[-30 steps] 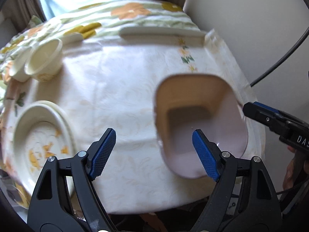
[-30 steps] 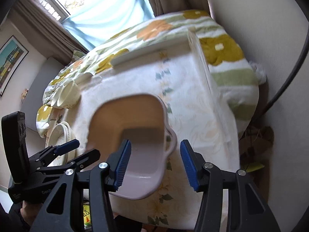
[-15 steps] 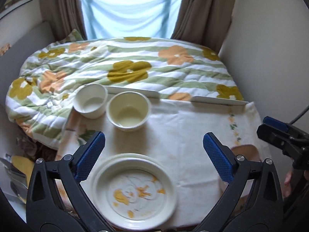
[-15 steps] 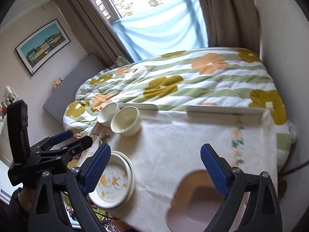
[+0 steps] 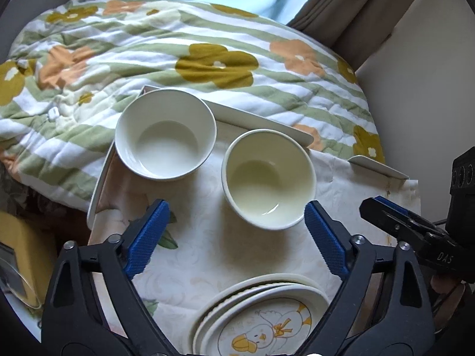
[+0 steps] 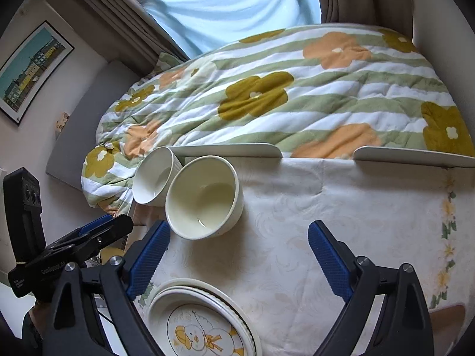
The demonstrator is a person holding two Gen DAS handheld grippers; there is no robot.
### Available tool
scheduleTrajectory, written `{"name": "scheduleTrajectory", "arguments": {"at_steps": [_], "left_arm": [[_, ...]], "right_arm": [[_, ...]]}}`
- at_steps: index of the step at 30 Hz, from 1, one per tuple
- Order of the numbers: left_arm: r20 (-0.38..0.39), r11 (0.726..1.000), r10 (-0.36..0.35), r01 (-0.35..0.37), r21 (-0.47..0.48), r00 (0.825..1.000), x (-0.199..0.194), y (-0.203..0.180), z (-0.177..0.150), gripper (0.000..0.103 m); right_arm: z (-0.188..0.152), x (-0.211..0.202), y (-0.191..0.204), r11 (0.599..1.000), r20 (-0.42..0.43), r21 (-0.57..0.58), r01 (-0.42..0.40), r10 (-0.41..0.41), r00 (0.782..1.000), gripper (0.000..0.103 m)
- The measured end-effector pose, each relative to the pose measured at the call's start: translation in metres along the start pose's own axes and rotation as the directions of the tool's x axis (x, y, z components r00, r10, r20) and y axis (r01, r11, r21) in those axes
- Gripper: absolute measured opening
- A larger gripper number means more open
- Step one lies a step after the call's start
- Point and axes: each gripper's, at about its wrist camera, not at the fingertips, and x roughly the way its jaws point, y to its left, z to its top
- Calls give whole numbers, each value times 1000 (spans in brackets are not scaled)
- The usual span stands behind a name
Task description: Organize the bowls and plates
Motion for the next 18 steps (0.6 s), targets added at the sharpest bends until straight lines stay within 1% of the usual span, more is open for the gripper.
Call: {"name": "scheduleTrajectory", "arguments": {"at_steps": [1, 2, 3, 5, 6, 8, 10, 12, 13, 14, 15, 17, 18], "left_arm": [[-18, 1000, -7, 7, 3, 1000, 8, 2, 2, 77], [-42, 1000, -15, 15, 10, 999, 19, 4, 4, 69], [-61, 1000, -19, 20, 19, 998, 28, 5, 6, 66], [-89, 999, -27, 30, 37, 996, 41, 5, 9, 56], [-101, 998, -32, 37, 48, 994, 48, 6, 11, 53], [-118, 997, -30, 38, 68, 993, 58, 5, 13, 45], [-128, 996, -20, 32, 87, 992, 66, 4, 16, 40], [-132, 995, -26, 39, 95, 991, 73, 5, 18, 37], [-136, 994, -25, 39, 100, 990, 76, 5, 20, 34], [-140, 994, -22, 37, 107, 990, 78, 5, 20, 29], [-139, 993, -17, 33, 112, 990, 80, 4, 21, 26], [-136, 992, -20, 37, 121, 991, 82, 5, 22, 21], [-133, 991, -20, 37, 127, 991, 82, 4, 22, 19]], "right_arm": [[1, 12, 1, 1000, -17, 10, 9, -8, 1000, 90], [1, 22, 2, 1000, -31, 17, 16, -16, 999, 85], [1, 29, 2, 999, -44, 24, 24, -23, 999, 78], [2, 44, 3, 998, -68, 41, 40, -38, 997, 70], [2, 49, 4, 998, -76, 48, 48, -44, 996, 64], [3, 59, 4, 996, -90, 55, 66, -60, 994, 58], [4, 66, 4, 995, -100, 60, 84, -78, 992, 53], [5, 72, 5, 993, -107, 64, 95, -88, 990, 46], [5, 75, 5, 993, -112, 66, 99, -91, 990, 44], [6, 78, 5, 992, -116, 68, 102, -94, 989, 39], [7, 81, 6, 992, -119, 69, 106, -97, 988, 34], [7, 84, 6, 991, -122, 70, 113, -104, 987, 33], [7, 85, 7, 991, -120, 68, 114, -106, 987, 29]]}}
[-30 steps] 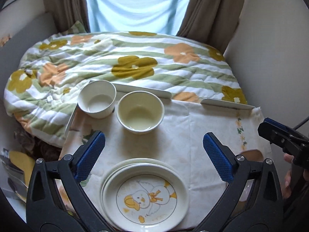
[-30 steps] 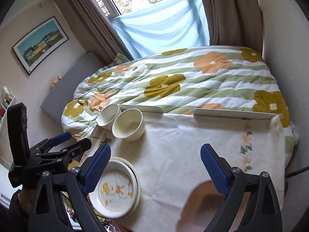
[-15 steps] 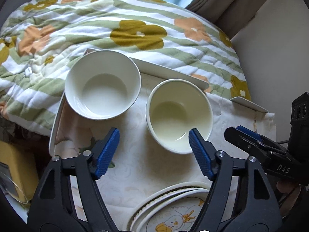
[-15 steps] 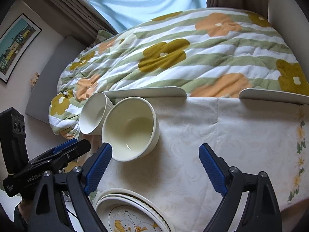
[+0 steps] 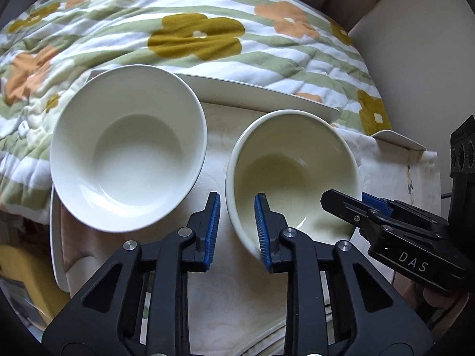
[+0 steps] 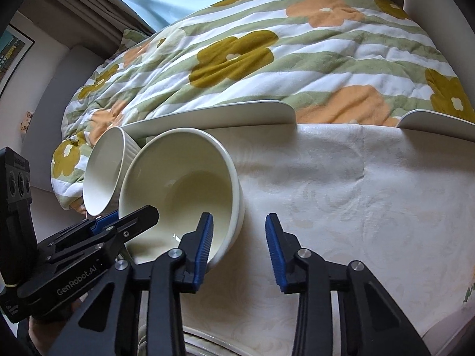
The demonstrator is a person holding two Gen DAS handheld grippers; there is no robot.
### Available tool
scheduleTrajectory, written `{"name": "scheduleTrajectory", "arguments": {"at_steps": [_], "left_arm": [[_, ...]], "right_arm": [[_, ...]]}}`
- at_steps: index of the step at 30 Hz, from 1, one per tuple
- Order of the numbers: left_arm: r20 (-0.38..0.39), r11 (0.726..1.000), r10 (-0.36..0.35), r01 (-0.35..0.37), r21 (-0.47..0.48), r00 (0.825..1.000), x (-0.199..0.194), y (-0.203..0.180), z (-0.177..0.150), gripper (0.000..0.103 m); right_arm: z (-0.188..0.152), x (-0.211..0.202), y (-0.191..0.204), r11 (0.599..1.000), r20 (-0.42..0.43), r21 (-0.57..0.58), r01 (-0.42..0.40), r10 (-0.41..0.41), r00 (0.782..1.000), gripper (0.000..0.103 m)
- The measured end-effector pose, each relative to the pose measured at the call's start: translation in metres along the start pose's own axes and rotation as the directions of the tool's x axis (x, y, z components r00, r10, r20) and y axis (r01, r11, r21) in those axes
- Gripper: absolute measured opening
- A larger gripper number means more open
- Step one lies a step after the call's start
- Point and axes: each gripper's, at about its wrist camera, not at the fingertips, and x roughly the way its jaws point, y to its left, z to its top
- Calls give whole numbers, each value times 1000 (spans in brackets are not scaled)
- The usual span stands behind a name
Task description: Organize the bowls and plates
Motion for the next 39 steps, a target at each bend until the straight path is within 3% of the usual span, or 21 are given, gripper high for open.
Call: {"name": "scheduleTrajectory", "arguments": {"at_steps": [4, 15, 22, 31, 39], "left_arm": [[5, 1000, 12, -12, 23, 1000, 1, -3, 1, 17], [24, 997, 51, -53, 61, 998, -3, -14, 1, 17], [50, 994, 45, -50, 99, 998, -22, -33, -2, 17], [116, 984, 23, -43, 175, 993, -71, -103, -17, 17], [134, 971, -16, -16, 237, 991, -92, -199, -57, 17]], "right_arm": [[1, 2, 4, 1000, -1, -18, -7, 7, 1000, 17], [-1, -1, 10, 998, 19, -56, 35, -34, 999, 16], [-5, -27, 9, 997, 72, -59, 49, -44, 996, 16], [-27, -103, -13, 998, 175, -41, 47, -39, 984, 16], [-69, -178, -70, 998, 233, -11, 68, -64, 970, 16]]}}
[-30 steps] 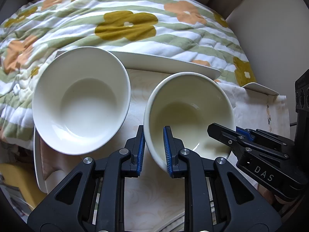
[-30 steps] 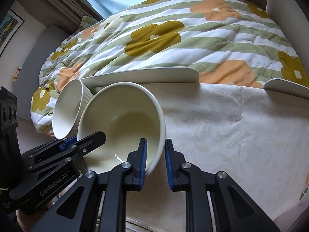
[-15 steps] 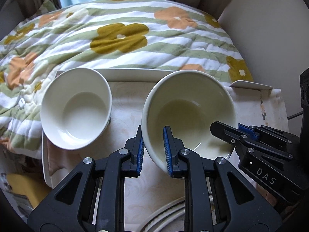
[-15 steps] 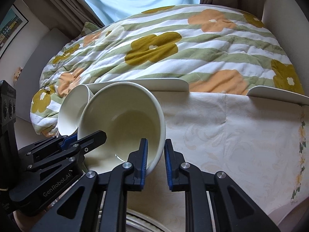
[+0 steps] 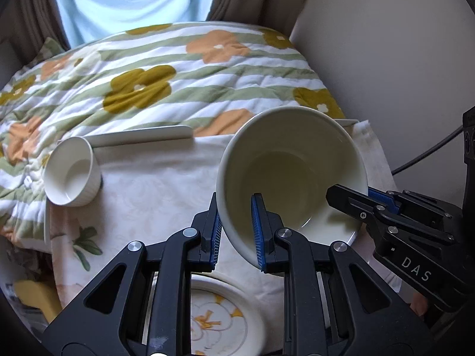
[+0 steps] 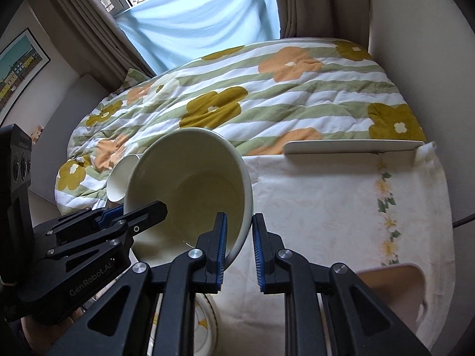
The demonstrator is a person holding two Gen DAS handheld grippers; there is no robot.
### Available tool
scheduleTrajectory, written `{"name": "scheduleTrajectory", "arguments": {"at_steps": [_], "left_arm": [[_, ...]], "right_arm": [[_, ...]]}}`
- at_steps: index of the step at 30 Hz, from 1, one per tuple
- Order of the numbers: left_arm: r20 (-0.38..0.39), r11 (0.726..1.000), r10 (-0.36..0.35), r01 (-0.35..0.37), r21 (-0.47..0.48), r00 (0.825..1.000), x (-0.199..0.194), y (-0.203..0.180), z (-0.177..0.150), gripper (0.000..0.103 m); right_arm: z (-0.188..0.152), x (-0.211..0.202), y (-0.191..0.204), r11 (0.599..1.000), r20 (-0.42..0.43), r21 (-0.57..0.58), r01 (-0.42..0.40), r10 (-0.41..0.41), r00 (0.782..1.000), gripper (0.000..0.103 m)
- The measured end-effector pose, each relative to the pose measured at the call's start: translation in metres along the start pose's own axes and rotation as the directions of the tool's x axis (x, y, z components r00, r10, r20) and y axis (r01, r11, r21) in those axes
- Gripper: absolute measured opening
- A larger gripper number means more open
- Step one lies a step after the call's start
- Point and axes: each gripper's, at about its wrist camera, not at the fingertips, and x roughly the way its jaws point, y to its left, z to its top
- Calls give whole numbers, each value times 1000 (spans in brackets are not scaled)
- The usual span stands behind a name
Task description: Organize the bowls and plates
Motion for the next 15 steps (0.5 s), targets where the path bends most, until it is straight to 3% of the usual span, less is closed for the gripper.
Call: {"name": "scheduleTrajectory", "arguments": {"at_steps": [8, 15], "left_arm": [[-36, 999, -40, 41, 26, 999, 11, -92, -33, 17], [-100, 997, -51, 57, 49, 994, 37, -142, -61, 17]], "right_arm": [[-37, -45, -73, 999, 3, 32, 33, -34, 999, 16], [-70, -53, -123, 997, -36, 64, 53, -51, 998, 16]]}}
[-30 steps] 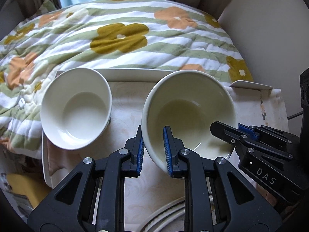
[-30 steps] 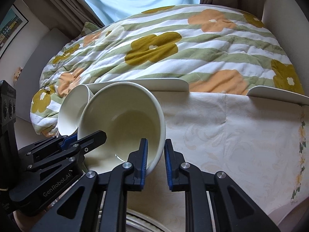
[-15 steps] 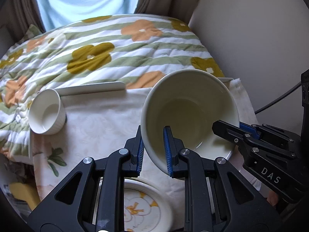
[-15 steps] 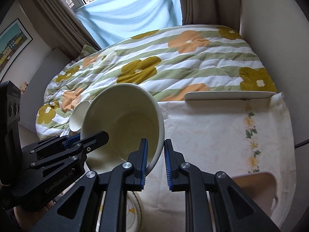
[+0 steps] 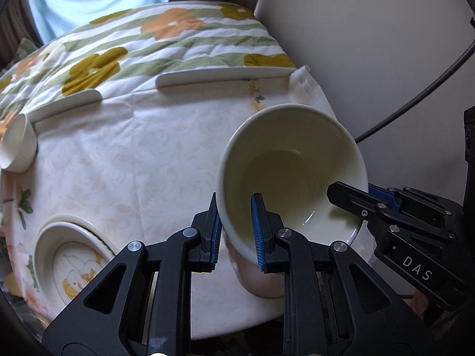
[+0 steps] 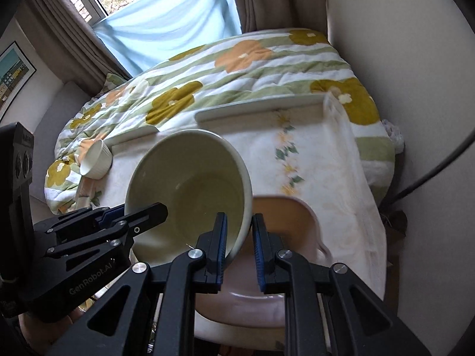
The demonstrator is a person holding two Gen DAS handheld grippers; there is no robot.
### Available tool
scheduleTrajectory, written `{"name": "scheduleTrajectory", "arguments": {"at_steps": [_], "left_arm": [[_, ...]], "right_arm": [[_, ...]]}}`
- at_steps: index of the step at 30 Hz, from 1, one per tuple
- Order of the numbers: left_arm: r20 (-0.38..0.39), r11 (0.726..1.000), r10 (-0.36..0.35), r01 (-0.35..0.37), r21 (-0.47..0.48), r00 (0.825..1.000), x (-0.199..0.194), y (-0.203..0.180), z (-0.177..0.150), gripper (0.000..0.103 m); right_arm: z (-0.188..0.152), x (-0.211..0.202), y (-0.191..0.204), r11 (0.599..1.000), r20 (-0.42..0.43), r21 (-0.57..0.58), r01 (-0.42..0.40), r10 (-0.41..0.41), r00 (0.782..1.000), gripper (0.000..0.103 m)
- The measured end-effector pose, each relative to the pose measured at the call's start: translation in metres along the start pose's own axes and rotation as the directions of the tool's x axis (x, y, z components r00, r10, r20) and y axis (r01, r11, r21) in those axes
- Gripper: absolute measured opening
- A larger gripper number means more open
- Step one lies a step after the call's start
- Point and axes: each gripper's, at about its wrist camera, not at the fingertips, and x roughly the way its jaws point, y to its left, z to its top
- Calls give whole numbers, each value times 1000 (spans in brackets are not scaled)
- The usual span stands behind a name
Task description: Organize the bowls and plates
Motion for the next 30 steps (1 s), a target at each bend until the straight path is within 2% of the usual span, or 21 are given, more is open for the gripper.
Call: {"name": "scheduleTrajectory", "arguments": {"at_steps": [8, 19, 30], "left_arm": [[-82, 999, 38, -36, 36, 996, 36, -20, -25, 17], [-137, 995, 77, -68, 73, 988, 65, -21, -31, 17], [-117, 983, 140, -123, 140, 983, 68, -28, -32, 17]], "right_arm": [[-27, 23, -27, 1000, -74, 15, -5, 6, 997, 16], [-42, 43, -36, 1000, -114, 3, 6, -5, 994, 16], [-44, 43, -36, 1000, -106, -4, 20, -20, 994, 16]]}}
